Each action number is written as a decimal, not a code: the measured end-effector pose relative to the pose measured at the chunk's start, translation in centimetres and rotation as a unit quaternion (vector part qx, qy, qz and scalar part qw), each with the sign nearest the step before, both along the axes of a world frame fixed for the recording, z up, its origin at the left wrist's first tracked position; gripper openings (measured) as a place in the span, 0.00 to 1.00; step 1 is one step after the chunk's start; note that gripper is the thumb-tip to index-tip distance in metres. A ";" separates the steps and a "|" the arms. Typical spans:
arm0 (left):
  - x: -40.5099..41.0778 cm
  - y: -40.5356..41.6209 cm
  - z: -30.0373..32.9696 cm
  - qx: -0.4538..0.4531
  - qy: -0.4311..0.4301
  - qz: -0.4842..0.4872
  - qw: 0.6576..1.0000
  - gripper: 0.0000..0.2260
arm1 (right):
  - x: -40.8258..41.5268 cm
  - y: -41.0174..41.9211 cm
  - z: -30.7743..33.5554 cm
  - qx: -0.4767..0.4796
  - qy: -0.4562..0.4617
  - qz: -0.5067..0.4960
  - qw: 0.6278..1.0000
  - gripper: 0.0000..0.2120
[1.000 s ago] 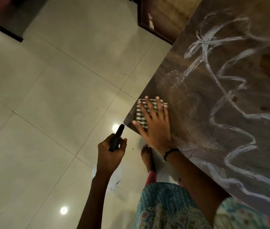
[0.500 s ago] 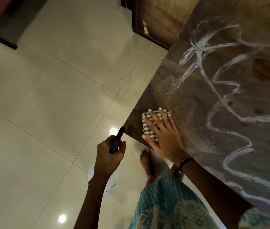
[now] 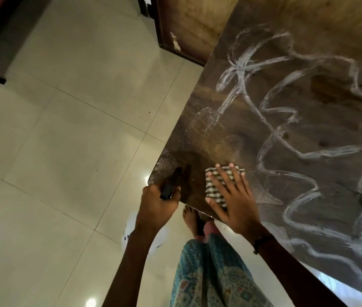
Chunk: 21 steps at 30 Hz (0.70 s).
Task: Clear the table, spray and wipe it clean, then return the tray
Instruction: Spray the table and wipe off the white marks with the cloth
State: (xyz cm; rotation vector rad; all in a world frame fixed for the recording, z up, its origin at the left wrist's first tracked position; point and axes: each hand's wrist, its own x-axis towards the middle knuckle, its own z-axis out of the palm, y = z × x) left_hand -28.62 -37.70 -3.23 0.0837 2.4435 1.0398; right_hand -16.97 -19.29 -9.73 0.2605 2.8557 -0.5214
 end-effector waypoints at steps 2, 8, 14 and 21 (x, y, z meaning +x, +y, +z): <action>0.3 1.5 -0.1 0.007 -0.005 -0.007 1.000 0.06 | -0.5 0.6 0.2 0.005 -0.010 -0.058 0.998 0.30; 1.0 5.0 -0.3 -0.010 -0.008 -0.015 1.000 0.12 | -0.4 0.7 -0.1 0.008 0.017 -0.060 0.998 0.30; 0.6 5.3 -0.4 -0.029 -0.039 0.025 0.999 0.11 | -0.6 0.7 -0.2 0.008 0.027 -0.065 0.998 0.31; -0.8 5.0 0.2 -0.016 -0.025 0.044 0.999 0.09 | 0.1 0.9 -1.0 0.016 0.045 -0.088 0.995 0.29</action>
